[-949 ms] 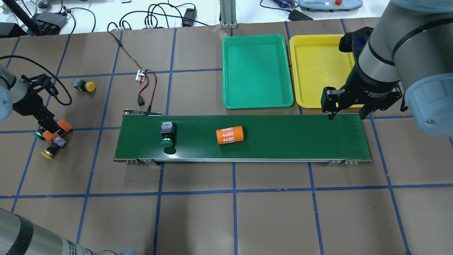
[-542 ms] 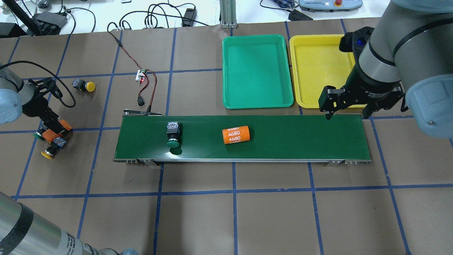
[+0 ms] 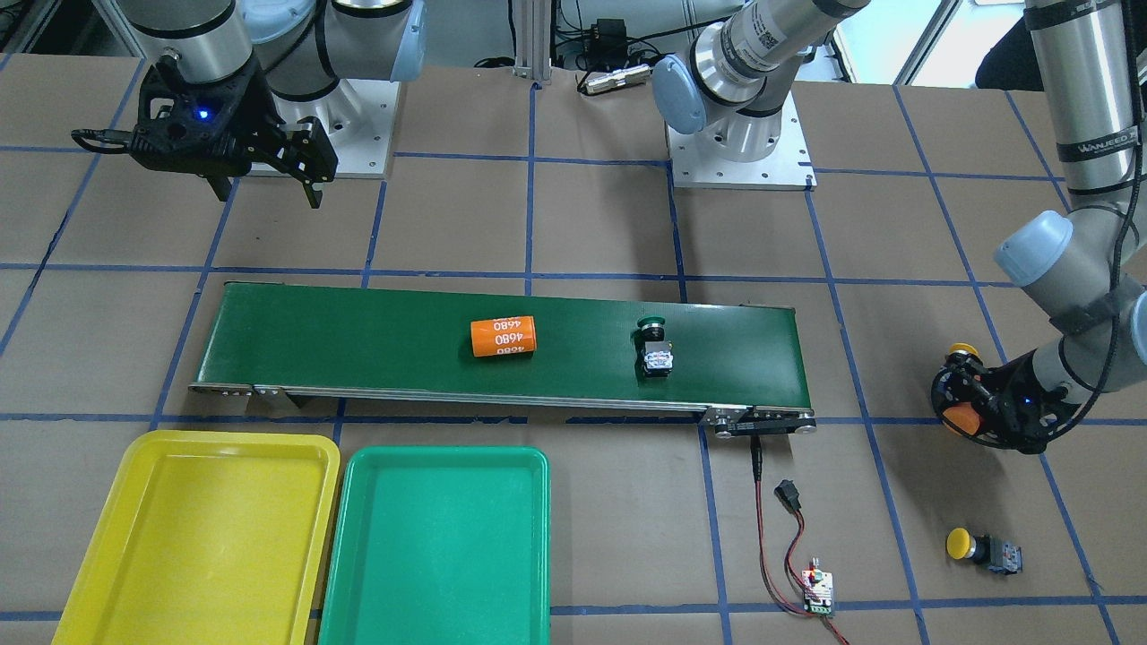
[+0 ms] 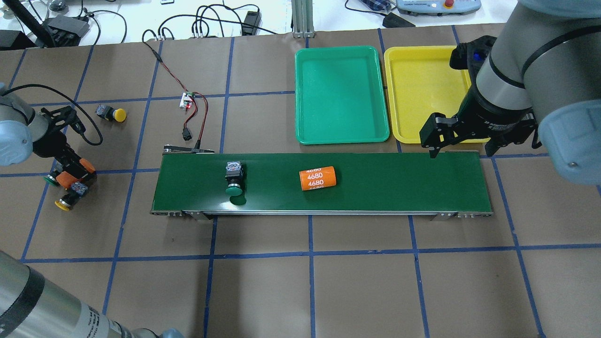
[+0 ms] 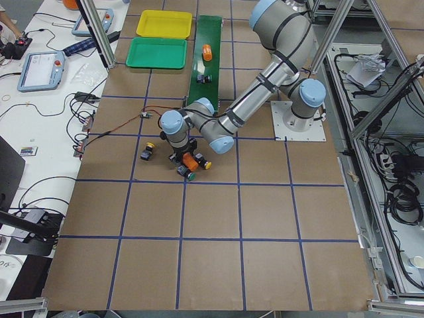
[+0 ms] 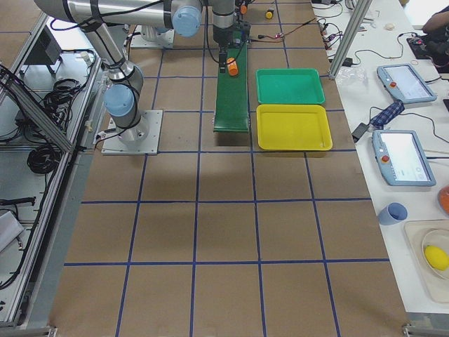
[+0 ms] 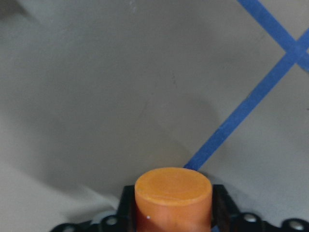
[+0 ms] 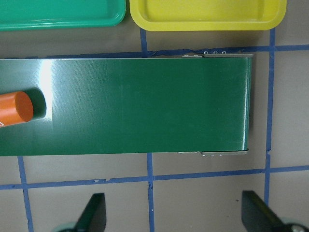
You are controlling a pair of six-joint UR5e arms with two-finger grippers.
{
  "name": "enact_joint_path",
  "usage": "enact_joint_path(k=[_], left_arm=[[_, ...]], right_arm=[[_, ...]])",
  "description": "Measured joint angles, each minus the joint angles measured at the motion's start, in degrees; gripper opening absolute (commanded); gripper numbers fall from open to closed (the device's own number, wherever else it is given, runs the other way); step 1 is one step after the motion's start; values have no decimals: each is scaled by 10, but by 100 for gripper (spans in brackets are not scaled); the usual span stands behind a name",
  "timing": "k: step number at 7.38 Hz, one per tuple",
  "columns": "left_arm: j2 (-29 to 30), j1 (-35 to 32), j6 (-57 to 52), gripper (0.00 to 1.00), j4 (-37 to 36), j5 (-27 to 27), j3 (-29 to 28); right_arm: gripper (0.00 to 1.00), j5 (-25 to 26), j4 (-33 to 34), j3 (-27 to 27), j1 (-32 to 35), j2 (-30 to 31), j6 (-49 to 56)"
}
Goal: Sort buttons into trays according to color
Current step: 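Return the left gripper and grasp the second orange cylinder, then set the second orange cylinder on the belt and open left gripper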
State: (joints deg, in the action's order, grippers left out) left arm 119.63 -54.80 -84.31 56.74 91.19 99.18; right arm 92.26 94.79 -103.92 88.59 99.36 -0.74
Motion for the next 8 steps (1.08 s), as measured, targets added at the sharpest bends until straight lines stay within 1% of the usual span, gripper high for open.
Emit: enact_joint_path(k=[2,3,5,6,7,8], left_arm=[[-35,-7,-35,0,24,0,2],[-67,-20,-53,0,56,-6,4],[-136,-92,-83,0,103,-16,10],[-163,-136,-96,0,111,-18,23],[-188,-174,-114,0,104,-20,52],[-209,-206,-139,0,73,-20,89]], right_arm=[[100,-4,0,2,0,-3,0],[100,-6,0,3,1,-2,0],[100,-6,-1,3,2,0,1],[100,-4,-1,1,2,1,3],[100,-2,-1,0,2,2,7],[100,-1,-1,0,2,2,9]])
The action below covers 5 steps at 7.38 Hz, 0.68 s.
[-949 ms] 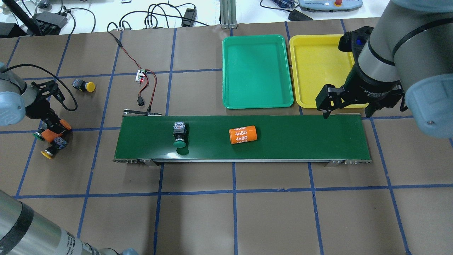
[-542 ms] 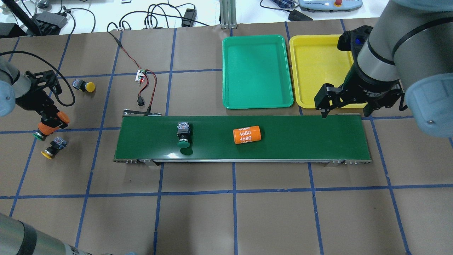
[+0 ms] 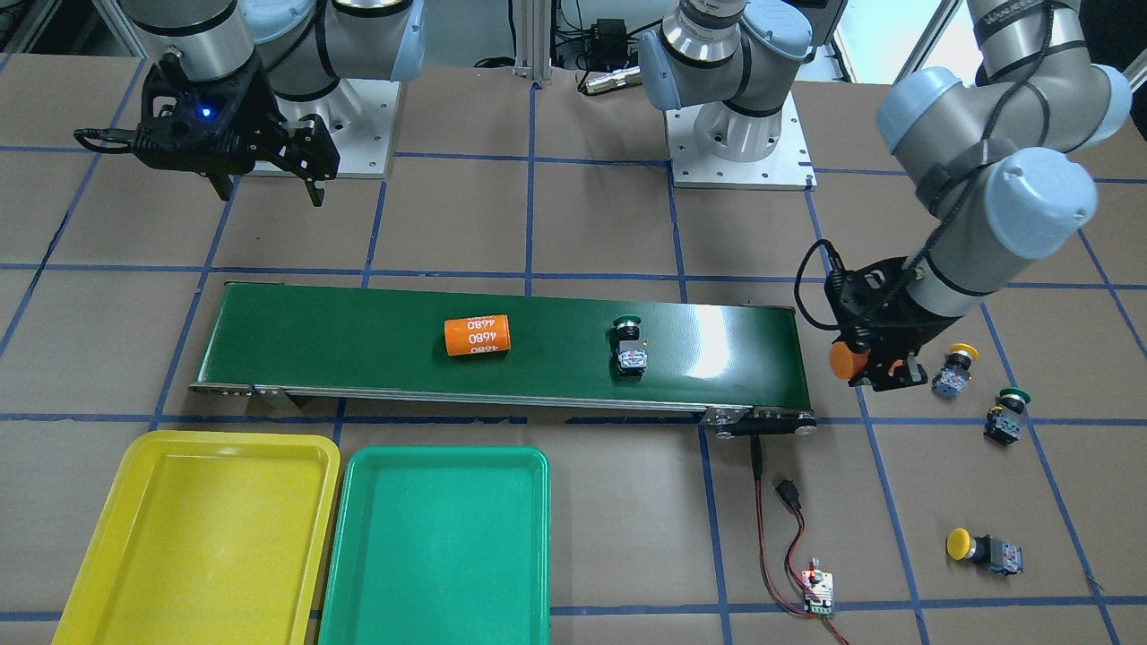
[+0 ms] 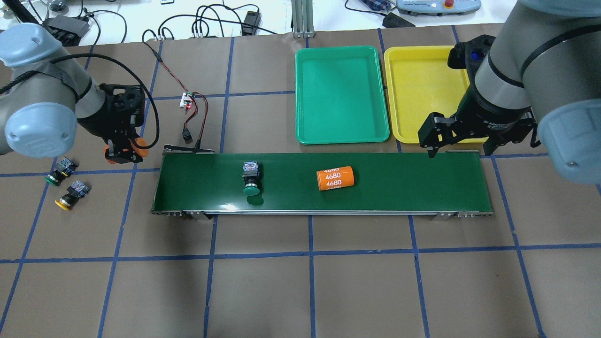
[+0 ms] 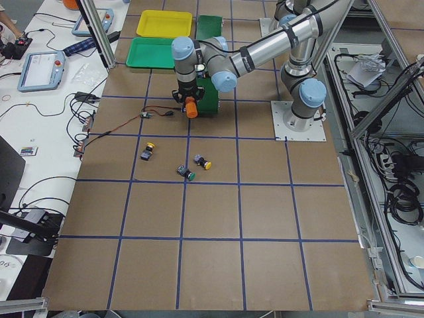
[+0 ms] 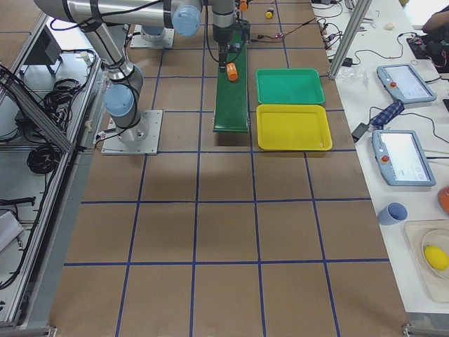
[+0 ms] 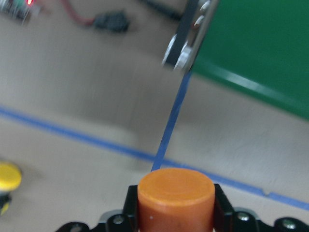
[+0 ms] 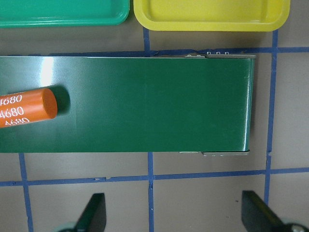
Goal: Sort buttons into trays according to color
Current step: 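Set the second orange cylinder on the belt and open left gripper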
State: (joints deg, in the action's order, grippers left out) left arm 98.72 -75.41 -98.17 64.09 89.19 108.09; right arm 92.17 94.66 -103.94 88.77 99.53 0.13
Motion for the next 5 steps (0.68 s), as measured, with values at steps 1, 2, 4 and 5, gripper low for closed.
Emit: enact_joint_path(k=[1,2,4,5], left_arm=[[-12,-26,-18,0,-44,-1,34],[-17,-47,-23,0,-74,-1,56],[-22,-79,-18,11,-96,0,74],[-20,-90,-14,20,-100,2,77]], right_arm=[[100,1,0,0,0,0,1],[100,2,0,-1,0,0,1],[100,2,0,-1,0,0,1],[100,2,0,-1,0,-1,1]])
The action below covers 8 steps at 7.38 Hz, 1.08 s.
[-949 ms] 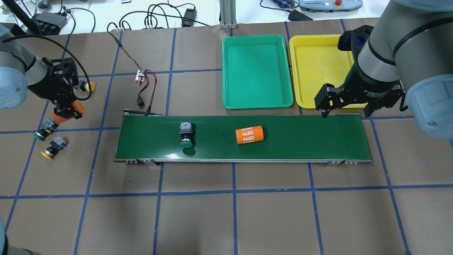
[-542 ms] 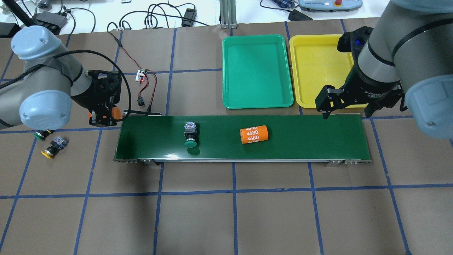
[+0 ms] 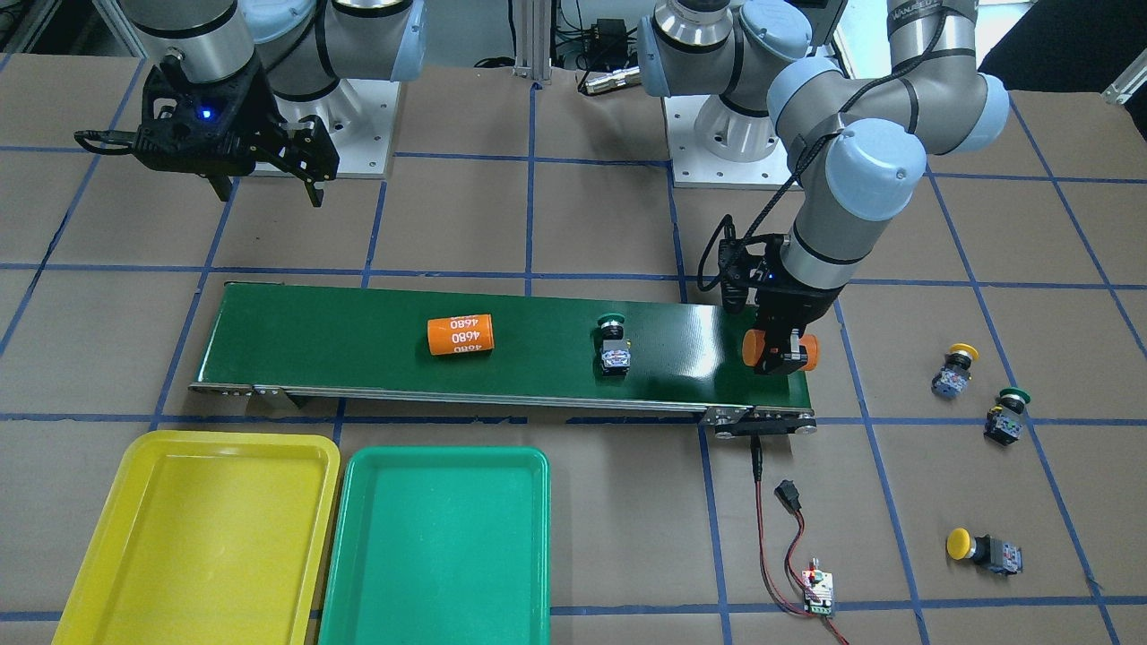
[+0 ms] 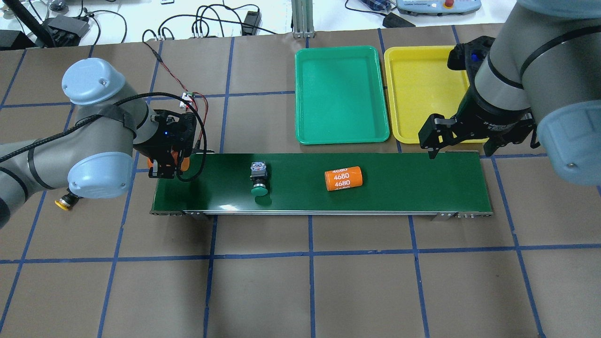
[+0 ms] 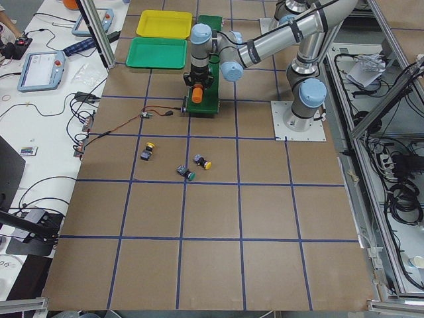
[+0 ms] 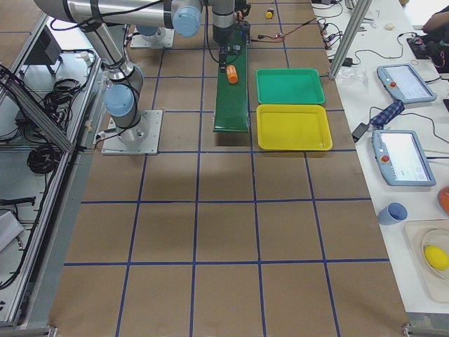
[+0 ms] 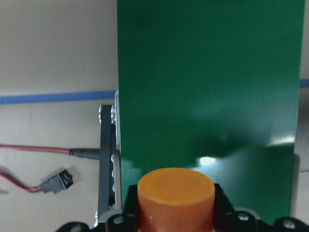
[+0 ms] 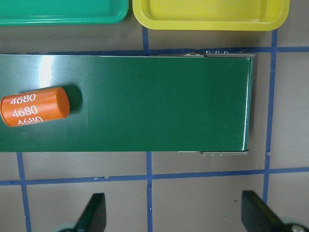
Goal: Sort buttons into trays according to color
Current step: 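Set the second orange cylinder on the belt and open left gripper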
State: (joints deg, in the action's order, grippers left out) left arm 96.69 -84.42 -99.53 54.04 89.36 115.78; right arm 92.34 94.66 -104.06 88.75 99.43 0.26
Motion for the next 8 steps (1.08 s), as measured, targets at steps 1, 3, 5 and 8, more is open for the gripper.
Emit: enact_joint_path(k=[1,3,5,8], left_arm=[[6,-10,8,29,-8,1,2],[15,-25,15,67,-34,3,5],[18,-29,25,82,-55,1,20],[17,-28,44,89,-85,-2,30]], right_arm=[[100,-1,0,0,0,0,-2],[100,-6,0,0,0,2,-7],[100,-7,0,1,0,1,-10],[100,-7,-6,0,0,1,-13]])
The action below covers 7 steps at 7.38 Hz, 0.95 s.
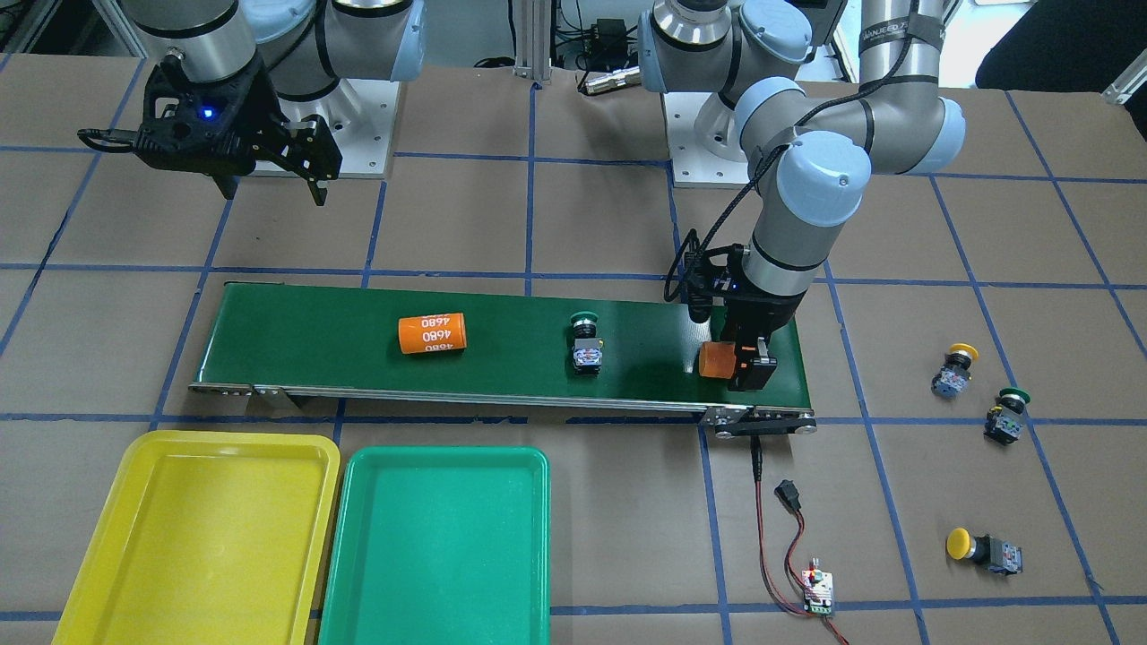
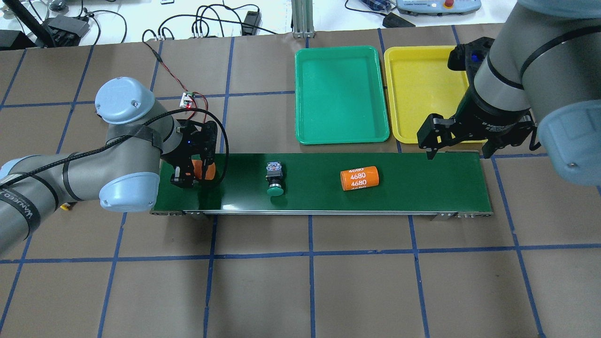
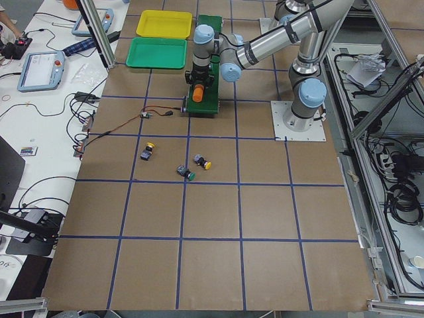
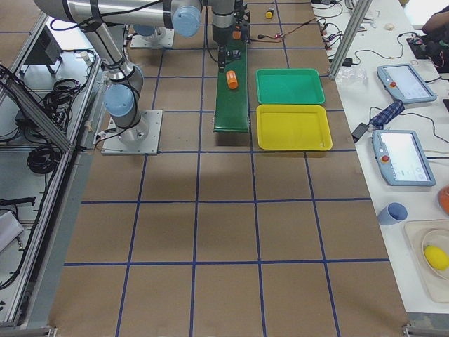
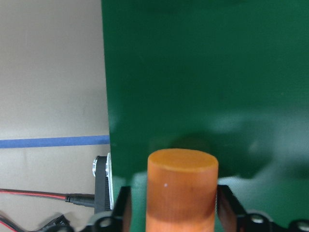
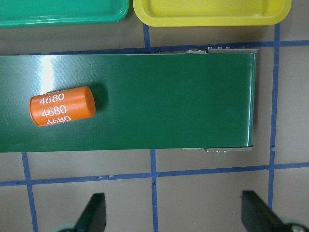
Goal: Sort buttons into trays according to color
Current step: 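Set the second orange cylinder on the belt and open left gripper, then lower right gripper onto belt button while left gripper grasps yellow-capped button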
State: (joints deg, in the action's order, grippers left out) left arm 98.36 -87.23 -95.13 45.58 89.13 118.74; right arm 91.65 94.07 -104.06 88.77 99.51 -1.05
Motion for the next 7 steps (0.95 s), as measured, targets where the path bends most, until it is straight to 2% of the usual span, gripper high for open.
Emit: enact_joint_path(k=[2,4,6,7], left_arm=[[-18,8,4,100,13,-2,-10],[-44,53,20,100,76,3,-43],[-53,139,30,100,158,8,-83],[-41,210,34,100,179,-10,-91]], right_arm=[[100,-1,-1,0,0,-2,2],[100,-2,1,0,0,-2,1],[100,-2,3,0,0,-4,0],[100,-2,4,0,0,-5,0]])
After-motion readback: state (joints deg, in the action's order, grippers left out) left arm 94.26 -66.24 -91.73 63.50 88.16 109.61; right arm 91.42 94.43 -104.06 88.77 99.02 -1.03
